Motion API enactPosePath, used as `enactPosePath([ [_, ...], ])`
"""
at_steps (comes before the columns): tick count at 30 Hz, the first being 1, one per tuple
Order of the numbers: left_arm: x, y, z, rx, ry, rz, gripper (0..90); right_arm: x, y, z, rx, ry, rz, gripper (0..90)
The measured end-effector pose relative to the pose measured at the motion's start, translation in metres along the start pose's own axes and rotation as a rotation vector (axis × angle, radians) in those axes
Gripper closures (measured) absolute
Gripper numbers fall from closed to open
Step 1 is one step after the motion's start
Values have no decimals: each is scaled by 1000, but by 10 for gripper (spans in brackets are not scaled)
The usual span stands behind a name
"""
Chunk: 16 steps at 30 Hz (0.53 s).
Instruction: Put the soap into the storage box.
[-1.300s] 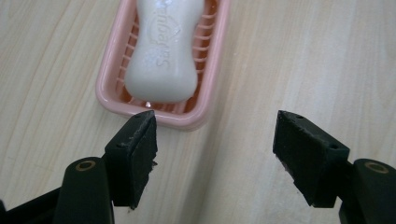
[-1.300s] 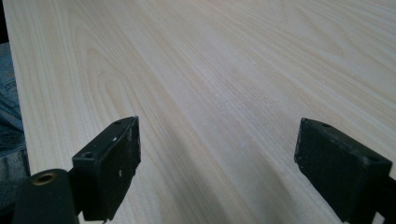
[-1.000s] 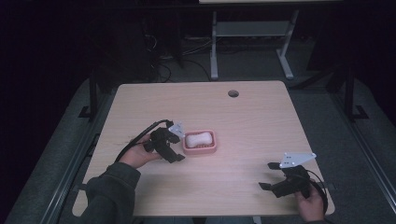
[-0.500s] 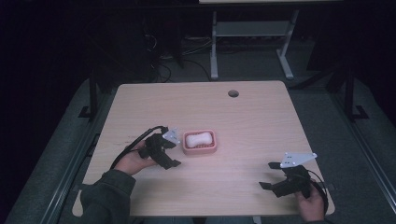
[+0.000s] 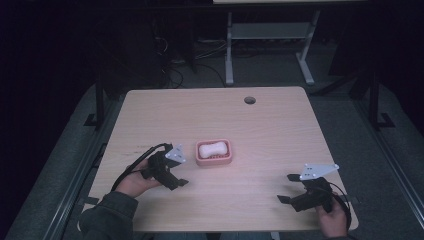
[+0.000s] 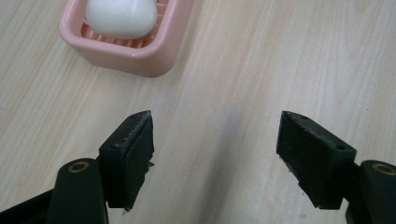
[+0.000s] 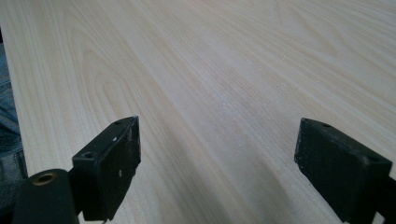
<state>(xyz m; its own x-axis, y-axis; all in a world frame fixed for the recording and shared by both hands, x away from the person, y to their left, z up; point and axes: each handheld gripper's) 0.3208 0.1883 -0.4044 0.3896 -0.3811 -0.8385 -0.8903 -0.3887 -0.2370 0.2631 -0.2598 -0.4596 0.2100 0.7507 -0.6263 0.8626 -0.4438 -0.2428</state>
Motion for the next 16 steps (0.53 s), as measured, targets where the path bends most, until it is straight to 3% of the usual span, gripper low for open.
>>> enactPosePath([
  [16, -12, 31, 47, -39, 12, -24, 271, -1, -3, 1, 0, -1, 0, 142],
])
Point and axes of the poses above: each handheld gripper's, and its own axes: x roughly forward along the jaws, z roughly out of its underside, y roughly to its right, and after that the axes turned 11 degrees about -z, right-handed
